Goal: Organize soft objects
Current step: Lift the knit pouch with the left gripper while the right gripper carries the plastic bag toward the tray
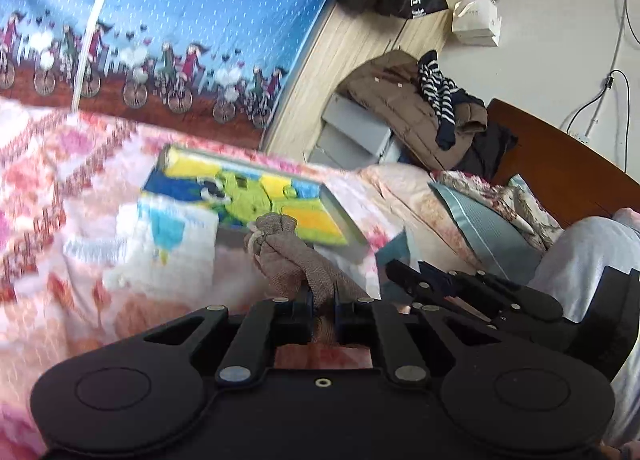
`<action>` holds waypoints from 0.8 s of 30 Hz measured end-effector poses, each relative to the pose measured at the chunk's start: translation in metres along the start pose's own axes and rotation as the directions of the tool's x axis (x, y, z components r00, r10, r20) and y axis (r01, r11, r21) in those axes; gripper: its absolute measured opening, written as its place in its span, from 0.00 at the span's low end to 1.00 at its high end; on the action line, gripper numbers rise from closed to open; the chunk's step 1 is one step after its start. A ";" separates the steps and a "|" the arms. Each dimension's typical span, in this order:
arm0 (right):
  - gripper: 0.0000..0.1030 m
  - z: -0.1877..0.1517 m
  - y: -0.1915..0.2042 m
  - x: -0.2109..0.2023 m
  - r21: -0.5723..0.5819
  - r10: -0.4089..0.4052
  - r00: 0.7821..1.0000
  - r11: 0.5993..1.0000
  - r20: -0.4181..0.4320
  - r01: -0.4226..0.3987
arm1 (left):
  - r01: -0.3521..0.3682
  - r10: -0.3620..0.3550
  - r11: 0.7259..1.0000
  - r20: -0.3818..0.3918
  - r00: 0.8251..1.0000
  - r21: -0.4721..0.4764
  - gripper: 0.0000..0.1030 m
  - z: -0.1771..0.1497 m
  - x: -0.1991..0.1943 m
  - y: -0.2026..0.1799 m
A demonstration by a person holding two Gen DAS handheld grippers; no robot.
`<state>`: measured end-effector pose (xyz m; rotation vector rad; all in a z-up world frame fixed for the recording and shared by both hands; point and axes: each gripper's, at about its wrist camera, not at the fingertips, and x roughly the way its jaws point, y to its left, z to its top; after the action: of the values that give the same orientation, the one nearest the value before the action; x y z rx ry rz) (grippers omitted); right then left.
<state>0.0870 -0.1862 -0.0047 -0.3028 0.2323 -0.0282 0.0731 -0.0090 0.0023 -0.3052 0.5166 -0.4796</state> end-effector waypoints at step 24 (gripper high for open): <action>0.06 -0.035 -0.024 0.192 -0.083 0.012 0.996 0.996 -0.090 -0.020 | -0.176 0.172 0.982 0.065 0.983 0.069 0.09 0.092 0.236 0.045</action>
<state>0.2656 -0.2314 -0.0727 -0.3841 0.3259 -0.0160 0.3189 -0.0759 -0.0329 -0.2003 0.4627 -0.3183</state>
